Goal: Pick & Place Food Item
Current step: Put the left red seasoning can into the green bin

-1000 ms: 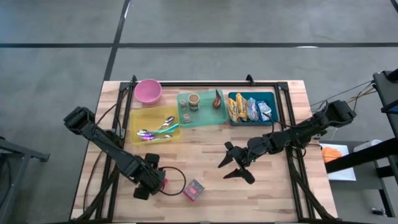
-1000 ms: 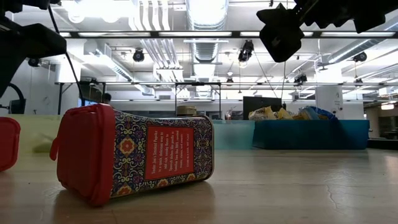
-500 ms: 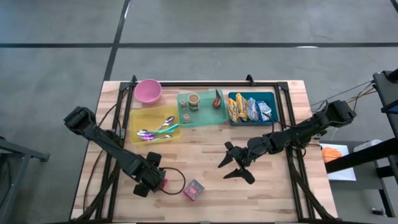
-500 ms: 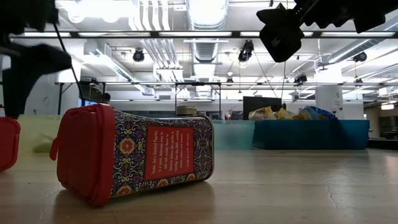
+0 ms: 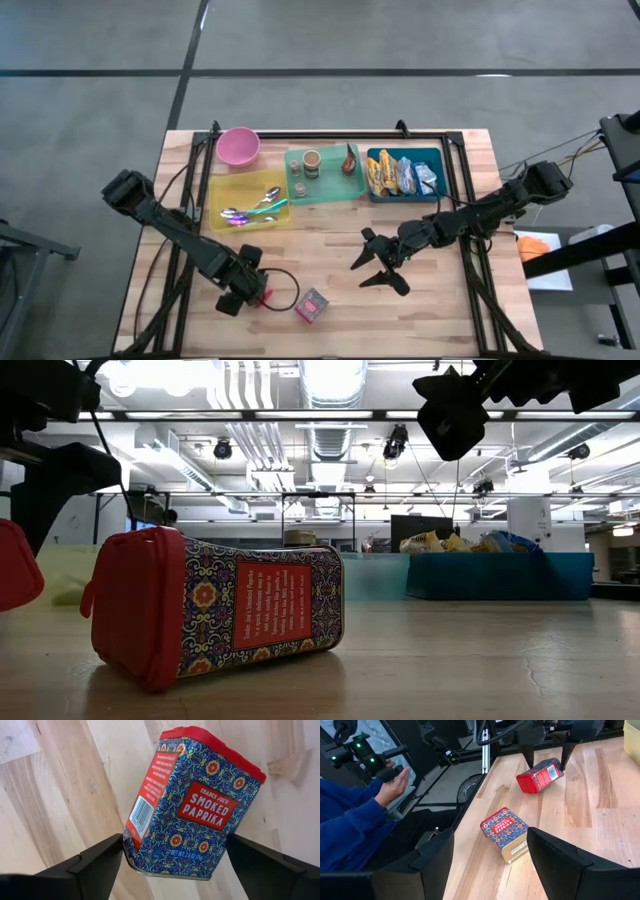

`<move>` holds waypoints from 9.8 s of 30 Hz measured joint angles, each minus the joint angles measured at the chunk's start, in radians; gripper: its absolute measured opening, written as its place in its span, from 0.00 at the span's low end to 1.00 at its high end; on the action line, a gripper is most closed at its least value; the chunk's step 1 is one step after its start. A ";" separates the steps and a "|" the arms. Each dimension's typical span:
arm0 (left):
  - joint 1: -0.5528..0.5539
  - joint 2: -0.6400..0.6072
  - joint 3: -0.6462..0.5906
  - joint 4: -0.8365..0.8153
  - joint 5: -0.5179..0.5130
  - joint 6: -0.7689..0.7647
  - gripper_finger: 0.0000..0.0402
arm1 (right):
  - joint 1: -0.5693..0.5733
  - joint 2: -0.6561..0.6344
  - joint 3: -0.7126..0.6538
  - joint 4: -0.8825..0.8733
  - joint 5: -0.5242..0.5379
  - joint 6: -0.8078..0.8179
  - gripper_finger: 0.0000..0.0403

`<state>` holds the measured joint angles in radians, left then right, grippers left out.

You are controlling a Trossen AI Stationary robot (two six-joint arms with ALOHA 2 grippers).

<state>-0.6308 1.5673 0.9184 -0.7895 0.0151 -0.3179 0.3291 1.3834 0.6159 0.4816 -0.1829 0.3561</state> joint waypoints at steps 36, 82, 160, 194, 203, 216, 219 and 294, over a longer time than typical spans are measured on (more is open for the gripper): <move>-0.002 -0.076 -0.075 0.153 0.020 0.128 0.88 | 0.000 0.000 0.000 -0.002 0.000 0.000 0.62; 0.007 -0.073 -0.206 0.397 -0.004 0.071 0.81 | 0.000 0.000 0.000 0.000 0.000 0.000 0.62; 0.042 -0.076 -0.083 0.751 -0.375 -0.363 0.72 | 0.000 0.000 0.001 -0.002 0.000 0.000 0.62; 0.114 -0.102 -0.080 0.929 -0.069 -0.526 0.72 | 0.000 0.000 0.001 -0.006 0.000 0.000 0.62; 0.117 -0.118 -0.081 0.930 -0.040 -0.548 0.72 | -0.001 0.000 0.001 0.128 0.080 0.017 0.62; 0.125 -0.125 -0.081 0.928 -0.022 -0.555 0.72 | 0.000 -0.001 0.001 0.206 0.148 0.084 0.62; 0.129 -0.126 -0.081 0.928 -0.021 -0.555 0.72 | 0.000 0.000 0.001 0.204 0.154 0.027 0.62; 0.171 -0.127 -0.081 1.014 0.116 -0.623 0.77 | 0.157 0.449 0.684 -0.327 0.449 -0.868 0.51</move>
<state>-0.4603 1.4406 0.8375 0.2241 0.1310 -0.9405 0.4866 1.8320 1.2999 0.1549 0.2663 -0.5119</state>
